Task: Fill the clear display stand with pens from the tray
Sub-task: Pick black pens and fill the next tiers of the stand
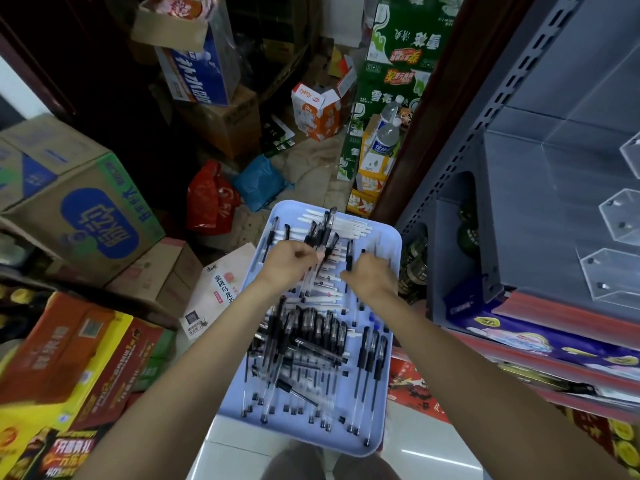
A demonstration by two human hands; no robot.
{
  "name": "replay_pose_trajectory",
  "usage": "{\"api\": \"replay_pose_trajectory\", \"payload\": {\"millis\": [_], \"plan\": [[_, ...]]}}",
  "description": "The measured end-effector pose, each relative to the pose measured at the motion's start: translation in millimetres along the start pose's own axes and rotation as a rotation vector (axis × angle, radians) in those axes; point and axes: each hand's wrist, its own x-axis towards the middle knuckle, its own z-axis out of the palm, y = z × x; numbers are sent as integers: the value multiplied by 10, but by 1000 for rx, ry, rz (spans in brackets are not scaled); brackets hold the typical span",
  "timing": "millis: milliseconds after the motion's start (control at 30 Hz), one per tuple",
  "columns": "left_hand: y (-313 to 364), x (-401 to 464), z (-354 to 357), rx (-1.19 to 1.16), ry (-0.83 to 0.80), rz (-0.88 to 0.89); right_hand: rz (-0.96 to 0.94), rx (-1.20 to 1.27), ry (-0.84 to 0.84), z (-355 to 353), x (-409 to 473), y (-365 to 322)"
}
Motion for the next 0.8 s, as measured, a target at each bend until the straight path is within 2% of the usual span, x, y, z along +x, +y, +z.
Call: {"api": "replay_pose_trajectory", "payload": {"millis": [167,300,500,667,800], "plan": [[47,-132,-99,-155,-23,-3,-65,312,26,-262,-167,-96],[310,-262,-65,-341,-4,123,-196,653,70,-739,-492,-229],[838,-328,133,-192,81,372,-333,818,179,-1421,-782,-106],[1367,-427,566,-118,8,551,-376,1036,231,-1937,-1078,362],[1845,-541,1150,-81,-7,663,-417,1119,259,-2406,-1294,942]]}}
